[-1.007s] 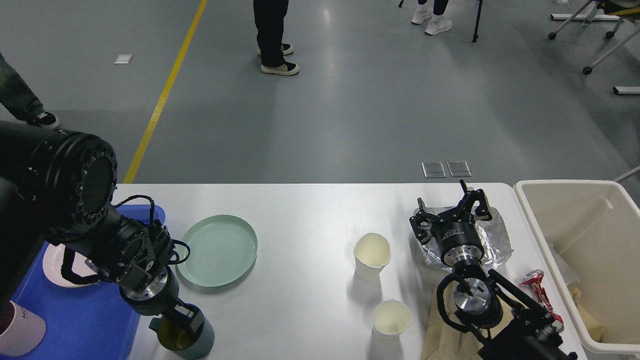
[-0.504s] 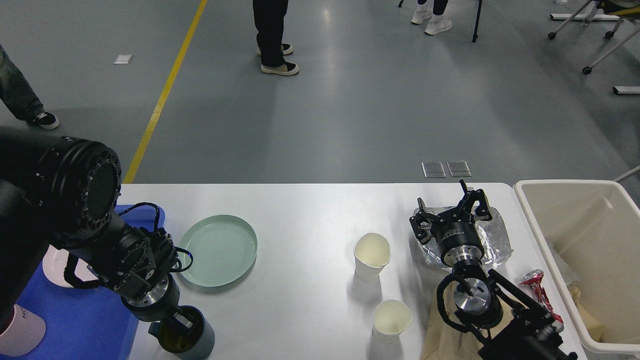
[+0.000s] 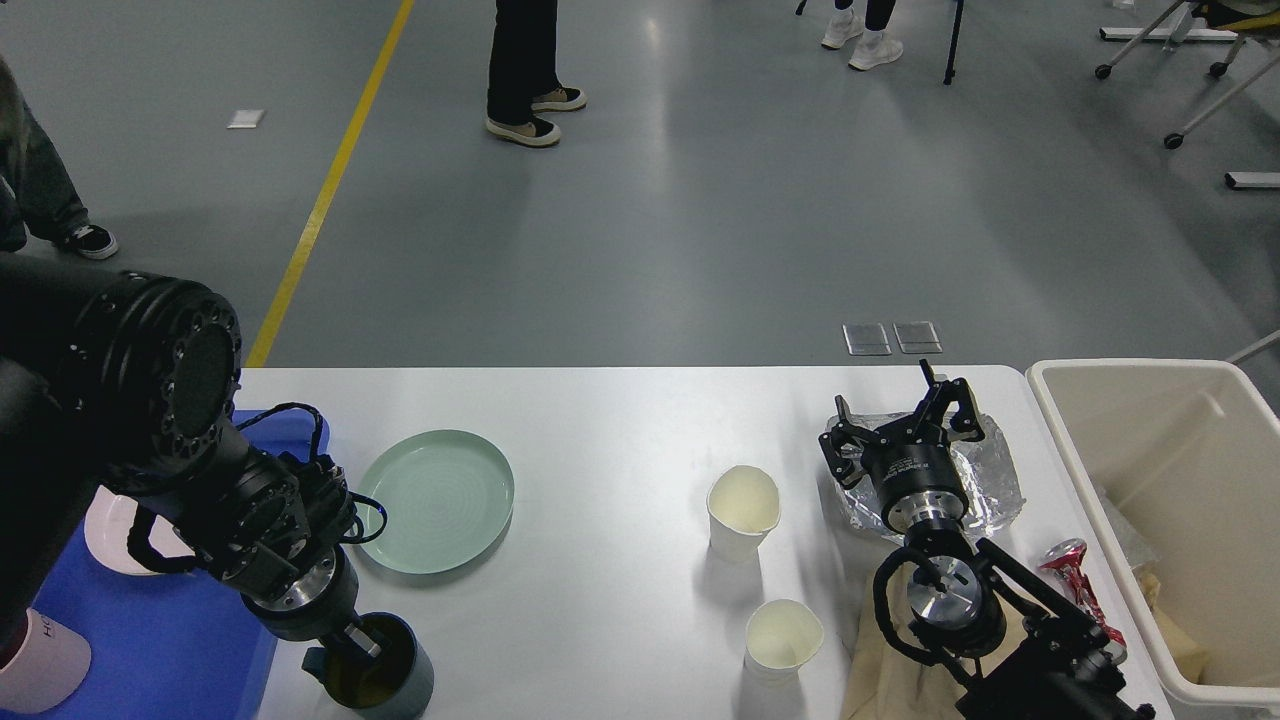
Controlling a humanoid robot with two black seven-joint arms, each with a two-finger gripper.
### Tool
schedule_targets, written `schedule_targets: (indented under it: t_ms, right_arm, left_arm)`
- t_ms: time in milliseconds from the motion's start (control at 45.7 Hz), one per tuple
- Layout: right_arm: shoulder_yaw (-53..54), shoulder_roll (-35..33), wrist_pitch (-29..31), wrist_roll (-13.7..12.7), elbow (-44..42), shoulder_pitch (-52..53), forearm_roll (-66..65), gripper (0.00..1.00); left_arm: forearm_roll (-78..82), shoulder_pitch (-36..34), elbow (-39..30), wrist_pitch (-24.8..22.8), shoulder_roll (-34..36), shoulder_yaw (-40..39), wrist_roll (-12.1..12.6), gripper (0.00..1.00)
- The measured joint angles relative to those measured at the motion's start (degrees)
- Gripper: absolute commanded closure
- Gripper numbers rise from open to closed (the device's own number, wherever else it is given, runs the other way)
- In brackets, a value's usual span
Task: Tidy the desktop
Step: 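Lift the teal mug with the left gripper and set it by the blue tray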
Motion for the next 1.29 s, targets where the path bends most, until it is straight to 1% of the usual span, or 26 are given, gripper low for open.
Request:
schedule_targets:
  t_ms: [197, 307, 394, 525, 635, 788, 854, 920, 1051, 1117, 1160, 1248, 1270, 1292]
  right_arm:
    - [0.0, 0.0, 0.0, 0.0, 0.0, 0.0, 0.0, 0.00]
    - [0.0, 0.0, 0.0, 0.0, 0.0, 0.0, 0.0, 0.00]
    - [0.0, 0.0, 0.0, 0.0, 0.0, 0.0, 0.0, 0.00]
    - [0.0, 0.0, 0.0, 0.0, 0.0, 0.0, 0.0, 0.00]
    - [0.0, 0.0, 0.0, 0.0, 0.0, 0.0, 0.0, 0.00]
    - [0.0, 0.0, 0.0, 0.0, 0.0, 0.0, 0.0, 0.00]
    - [0.0, 0.0, 0.0, 0.0, 0.0, 0.0, 0.0, 0.00]
    - [0.0, 0.0, 0.0, 0.0, 0.0, 0.0, 0.0, 0.00]
    - [0.0, 0.0, 0.0, 0.0, 0.0, 0.0, 0.0, 0.00]
    - [0.0, 0.0, 0.0, 0.0, 0.0, 0.0, 0.0, 0.00]
    - [0.0, 0.0, 0.0, 0.0, 0.0, 0.0, 0.0, 0.00]
    - [0.0, 0.0, 0.0, 0.0, 0.0, 0.0, 0.0, 0.00]
    - [0.0, 0.0, 0.0, 0.0, 0.0, 0.0, 0.0, 0.00]
    - [0.0, 0.0, 0.0, 0.0, 0.0, 0.0, 0.0, 0.00]
  left_arm:
    - [0.0, -2.2, -0.2, -1.2, 0.7, 0.0, -0.6, 1.00]
    - [-0.1, -5.7, -0.4, -3.6, 2.1, -0.2, -1.4, 1.00]
    - [-0.1, -9.5, -0.5, -7.5, 4.6, -0.5, -3.5, 1.00]
    - [0.9, -17.7, -1.0, -16.8, 9.2, -0.5, -9.6, 1.00]
    - [3.0, -25.5, -1.8, -24.2, 14.2, -0.5, -13.3, 1.00]
    - [7.3, -35.3, -2.5, -32.1, 22.0, -0.2, -16.5, 1.00]
    - [9.0, -38.2, -2.6, -34.8, 24.6, 0.1, -17.2, 1.00]
    - [10.3, -40.1, -2.6, -36.6, 26.5, 0.2, -17.4, 1.00]
    - [11.5, -41.1, -2.6, -37.7, 28.6, 0.4, -17.4, 1.00]
    - [11.6, -39.5, -2.6, -37.5, 28.7, 0.8, -17.1, 1.00]
    - [11.6, -37.1, -2.6, -36.7, 28.8, 1.2, -17.0, 1.00]
    - [11.7, -31.4, -2.5, -31.9, 29.0, 2.4, -16.5, 1.00]
    - [11.7, -28.9, -2.5, -28.8, 29.0, 3.6, -16.3, 1.00]
    - [11.7, -27.5, -2.5, -27.0, 29.0, 4.4, -16.3, 1.00]
